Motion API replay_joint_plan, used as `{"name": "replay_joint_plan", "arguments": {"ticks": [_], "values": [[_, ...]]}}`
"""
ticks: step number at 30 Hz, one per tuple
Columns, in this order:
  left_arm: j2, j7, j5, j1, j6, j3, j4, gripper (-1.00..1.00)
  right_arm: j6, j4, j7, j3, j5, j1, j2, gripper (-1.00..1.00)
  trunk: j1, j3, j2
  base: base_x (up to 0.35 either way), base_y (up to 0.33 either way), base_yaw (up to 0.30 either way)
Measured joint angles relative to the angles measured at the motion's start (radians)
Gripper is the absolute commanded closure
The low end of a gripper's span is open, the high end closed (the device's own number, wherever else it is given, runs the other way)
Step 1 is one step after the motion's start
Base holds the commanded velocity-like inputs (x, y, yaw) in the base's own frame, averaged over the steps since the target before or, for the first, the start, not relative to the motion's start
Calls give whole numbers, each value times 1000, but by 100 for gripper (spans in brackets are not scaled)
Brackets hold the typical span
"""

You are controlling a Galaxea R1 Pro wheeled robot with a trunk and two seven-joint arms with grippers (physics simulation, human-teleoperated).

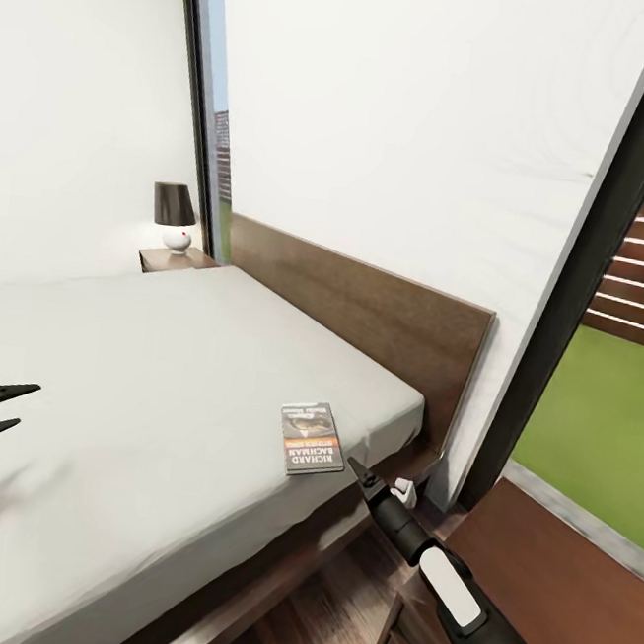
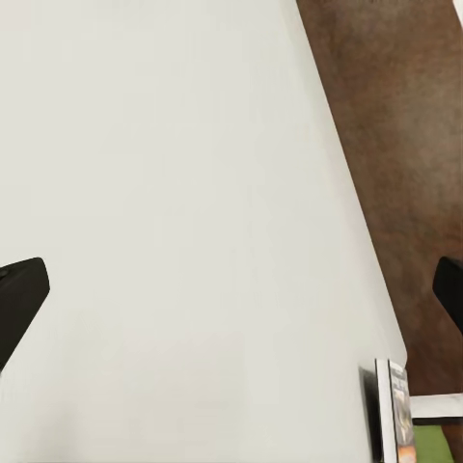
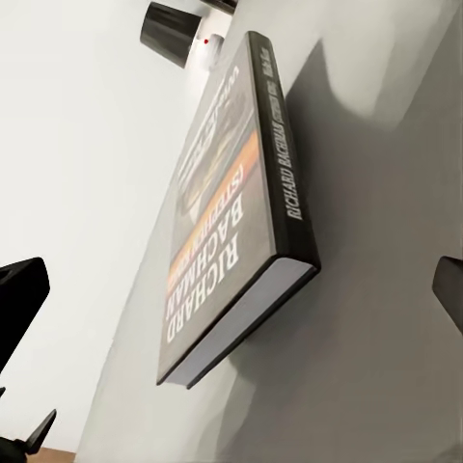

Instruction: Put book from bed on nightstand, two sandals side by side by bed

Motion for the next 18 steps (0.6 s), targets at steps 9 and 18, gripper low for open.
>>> {"name": "replay_joint_plan", "arguments": {"ticks": [9,18], "values": [[0,-1,-1,0,0,0,0,-100,0,4,-11,-1,1,0,0,-100,0,0,0,0,0,0],[0,0,0,0,0,0,0,-100,0,4,-46,1,-38,0,0,-100,0,0,0,0,0,0]]}}
